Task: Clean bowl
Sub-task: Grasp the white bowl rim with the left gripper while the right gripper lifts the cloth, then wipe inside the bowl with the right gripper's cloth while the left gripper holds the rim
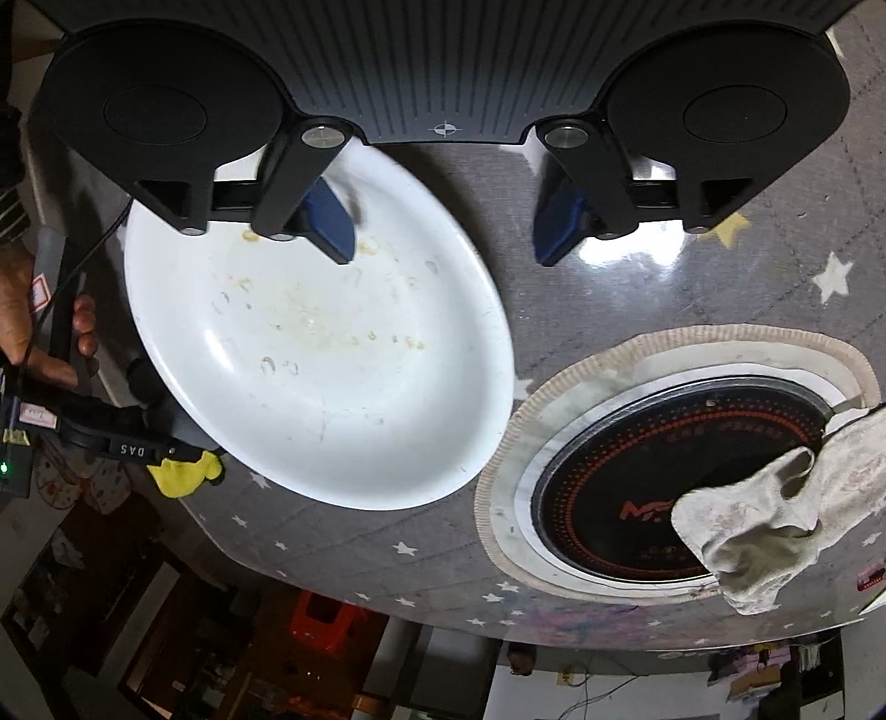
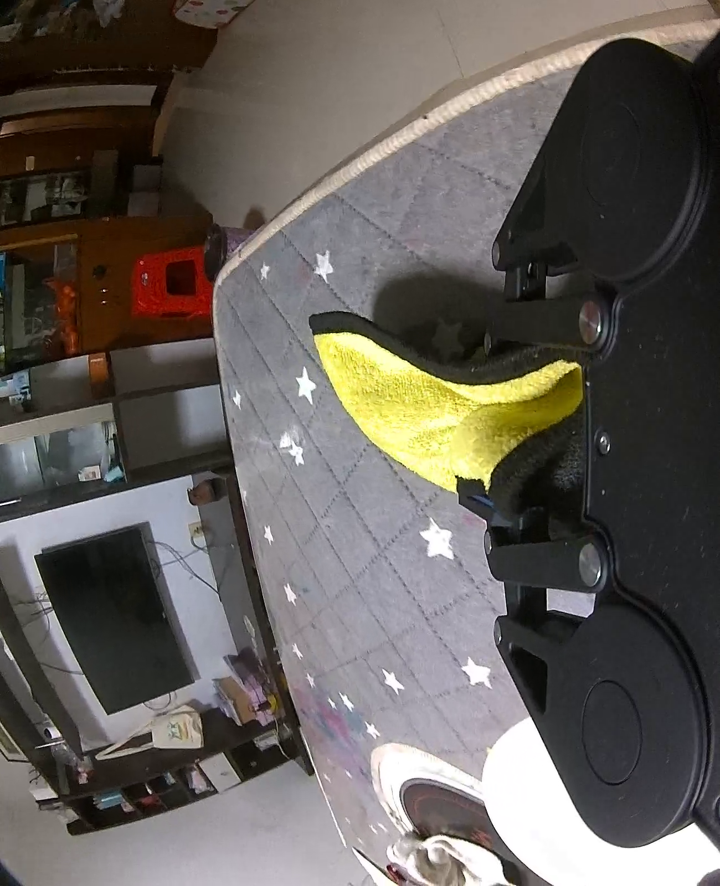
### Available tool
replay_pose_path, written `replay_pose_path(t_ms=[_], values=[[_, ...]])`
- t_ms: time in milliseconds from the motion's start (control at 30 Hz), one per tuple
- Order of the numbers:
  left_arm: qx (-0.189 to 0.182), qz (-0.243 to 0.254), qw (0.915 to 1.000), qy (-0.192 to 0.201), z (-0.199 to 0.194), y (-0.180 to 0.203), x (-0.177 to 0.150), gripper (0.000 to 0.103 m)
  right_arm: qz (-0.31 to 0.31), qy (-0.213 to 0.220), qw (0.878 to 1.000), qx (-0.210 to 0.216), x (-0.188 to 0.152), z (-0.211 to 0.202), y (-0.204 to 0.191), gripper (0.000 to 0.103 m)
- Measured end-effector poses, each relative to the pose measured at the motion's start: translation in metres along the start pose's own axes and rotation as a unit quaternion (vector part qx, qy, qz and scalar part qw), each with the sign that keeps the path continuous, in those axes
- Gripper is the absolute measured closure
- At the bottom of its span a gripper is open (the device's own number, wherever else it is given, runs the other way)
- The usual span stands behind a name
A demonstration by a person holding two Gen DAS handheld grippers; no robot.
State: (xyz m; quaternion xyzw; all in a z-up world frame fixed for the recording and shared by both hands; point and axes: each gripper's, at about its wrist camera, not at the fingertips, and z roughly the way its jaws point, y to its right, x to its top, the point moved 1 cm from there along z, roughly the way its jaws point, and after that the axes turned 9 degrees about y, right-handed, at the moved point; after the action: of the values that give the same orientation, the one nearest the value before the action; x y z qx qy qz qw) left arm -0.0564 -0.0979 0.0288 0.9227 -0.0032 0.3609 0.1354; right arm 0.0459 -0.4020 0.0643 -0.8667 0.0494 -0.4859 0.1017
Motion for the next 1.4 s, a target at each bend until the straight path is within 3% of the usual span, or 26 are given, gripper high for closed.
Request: replay_pose_path(t_ms=[200,367,1167,1400], values=[[-0.008,-0.007,0.9999,-0.007,0.003,0.003,0.001,0.068,0.011,-0.006,1.000,0.018,-0.008,-0.016,-0.002,0.070],[0.003,-0.009,0.9999,-0.006,0.004,0.002,0.002,0.076,0.015,-0.011,0.999,0.032,-0.017,-0.034,-0.006,0.071],[0.005,0.029,0.9995,-0.013,0.008,0.005,0.009,0.074,-0.021,-0.044,0.995,0.087,-0.063,-0.119,-0.027,0.069],[0.016,0.032,0.9992,-0.019,0.009,0.010,0.010,0.072,-0.058,-0.036,0.993,0.093,-0.068,-0.137,-0.038,0.052]])
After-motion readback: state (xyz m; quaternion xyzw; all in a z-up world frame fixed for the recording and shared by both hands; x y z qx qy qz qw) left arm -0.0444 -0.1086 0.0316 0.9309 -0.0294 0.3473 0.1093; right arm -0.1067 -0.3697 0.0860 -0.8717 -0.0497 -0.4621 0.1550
